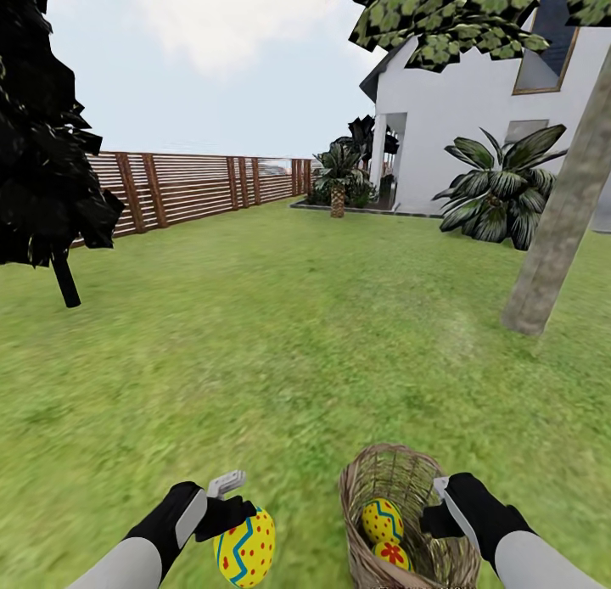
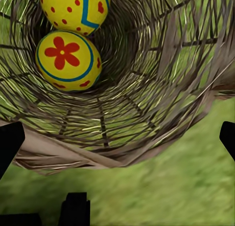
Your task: Take the three Easter eggs out of the wicker basket on the lawn in the garden, then place them on the lawn next to a single tree (choose any tree) so that all three eggs are next to the same tree and none are left in the basket.
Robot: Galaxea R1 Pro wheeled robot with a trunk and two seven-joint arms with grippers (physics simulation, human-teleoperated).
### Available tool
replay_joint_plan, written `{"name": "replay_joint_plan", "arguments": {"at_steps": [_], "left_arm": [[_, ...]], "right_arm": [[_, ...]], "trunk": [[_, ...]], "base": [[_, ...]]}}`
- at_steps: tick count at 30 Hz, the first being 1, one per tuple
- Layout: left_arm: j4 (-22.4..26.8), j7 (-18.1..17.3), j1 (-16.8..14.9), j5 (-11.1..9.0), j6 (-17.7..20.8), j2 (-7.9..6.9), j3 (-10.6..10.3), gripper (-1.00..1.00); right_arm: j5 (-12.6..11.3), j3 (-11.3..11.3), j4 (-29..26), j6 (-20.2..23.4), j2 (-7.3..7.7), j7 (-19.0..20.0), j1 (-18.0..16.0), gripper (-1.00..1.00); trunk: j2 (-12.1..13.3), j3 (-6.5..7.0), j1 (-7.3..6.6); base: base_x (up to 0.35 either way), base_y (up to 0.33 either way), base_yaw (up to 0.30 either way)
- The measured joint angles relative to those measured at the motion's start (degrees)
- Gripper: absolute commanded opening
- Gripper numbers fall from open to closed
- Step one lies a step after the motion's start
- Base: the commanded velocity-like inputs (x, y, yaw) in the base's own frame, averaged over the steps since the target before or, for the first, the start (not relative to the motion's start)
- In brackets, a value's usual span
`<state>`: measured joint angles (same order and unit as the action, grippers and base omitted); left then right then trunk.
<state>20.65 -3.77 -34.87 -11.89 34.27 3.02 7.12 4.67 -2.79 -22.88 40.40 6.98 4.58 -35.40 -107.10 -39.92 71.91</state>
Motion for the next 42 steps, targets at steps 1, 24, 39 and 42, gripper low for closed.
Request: {"name": "replay_joint_plan", "arguments": {"at_steps": [1,24,39,42], "left_arm": [[0.0,0.0,0.0,0.0,0.0,0.00,0.0,-1.00],[0.0,-0.1,0.0,-0.1,0.0,0.09,0.0,-1.00],[0.0,-0.1,0.0,0.0,-0.1,0.28,0.0,-1.00],[0.0,-0.1,0.0,0.0,-0.1,0.59,0.0,-1.00]], "right_arm": [[0.0,0.0,0.0,0.0,0.00,0.0,0.0,1.00],[-0.1,0.1,0.0,0.0,0.51,0.0,0.0,1.00],[-0.1,0.1,0.0,0.1,0.44,0.0,0.0,1.00],[-0.1,0.1,0.0,0.1,0.44,0.0,0.0,1.00]], "trunk": [[-0.4,-0.18,0.22],[-0.4,-0.18,0.19],[-0.4,-0.18,0.23],[-0.4,-0.18,0.23]], "base": [[0.000,0.000,0.000],[0.157,0.137,0.000],[0.083,0.000,0.000],[0.000,0.000,0.000]]}}
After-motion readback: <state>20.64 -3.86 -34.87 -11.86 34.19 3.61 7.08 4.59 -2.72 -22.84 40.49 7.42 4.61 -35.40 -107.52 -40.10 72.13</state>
